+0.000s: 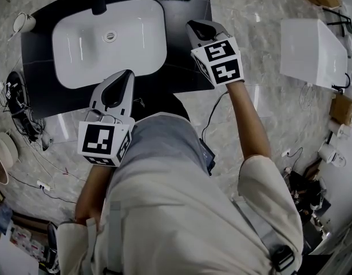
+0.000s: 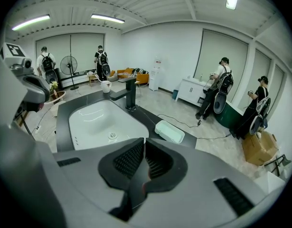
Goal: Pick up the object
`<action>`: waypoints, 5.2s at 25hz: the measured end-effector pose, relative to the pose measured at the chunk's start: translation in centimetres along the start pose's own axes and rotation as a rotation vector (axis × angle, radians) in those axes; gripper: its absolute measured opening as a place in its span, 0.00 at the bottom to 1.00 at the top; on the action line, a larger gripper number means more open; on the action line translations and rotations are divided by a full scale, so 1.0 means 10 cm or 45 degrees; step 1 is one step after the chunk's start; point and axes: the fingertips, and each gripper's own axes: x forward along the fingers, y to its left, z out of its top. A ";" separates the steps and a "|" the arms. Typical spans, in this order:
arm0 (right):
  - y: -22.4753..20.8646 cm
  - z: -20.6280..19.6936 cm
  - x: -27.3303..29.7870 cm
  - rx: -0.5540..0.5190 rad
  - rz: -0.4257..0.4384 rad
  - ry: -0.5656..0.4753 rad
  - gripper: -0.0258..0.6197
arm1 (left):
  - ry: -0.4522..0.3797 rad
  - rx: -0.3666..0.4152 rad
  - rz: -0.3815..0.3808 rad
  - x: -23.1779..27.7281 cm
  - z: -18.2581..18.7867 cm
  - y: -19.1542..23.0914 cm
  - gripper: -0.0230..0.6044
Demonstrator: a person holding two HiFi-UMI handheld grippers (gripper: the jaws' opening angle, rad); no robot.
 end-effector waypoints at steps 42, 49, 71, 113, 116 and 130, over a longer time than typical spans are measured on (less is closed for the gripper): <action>-0.45 -0.03 0.98 -0.242 0.044 0.173 0.24 | 0.049 -0.074 0.101 0.27 -0.06 0.14 0.05; -0.45 -0.04 1.16 -0.329 0.052 0.206 0.26 | 0.054 -0.081 0.110 0.29 -0.07 0.18 0.05; -0.59 -0.20 1.68 -0.546 0.060 0.349 0.26 | 0.071 -0.134 0.147 0.28 -0.10 0.28 0.05; -0.56 -0.34 1.93 -0.696 0.115 0.525 0.09 | 0.079 -0.177 0.159 0.35 -0.04 0.39 0.05; -0.56 -0.34 1.94 -0.680 0.127 0.539 0.06 | 0.074 -0.172 0.156 0.36 -0.01 0.39 0.05; -0.42 -0.38 1.79 -0.540 0.150 0.531 0.06 | 0.035 -0.185 0.160 0.19 -0.05 0.40 0.05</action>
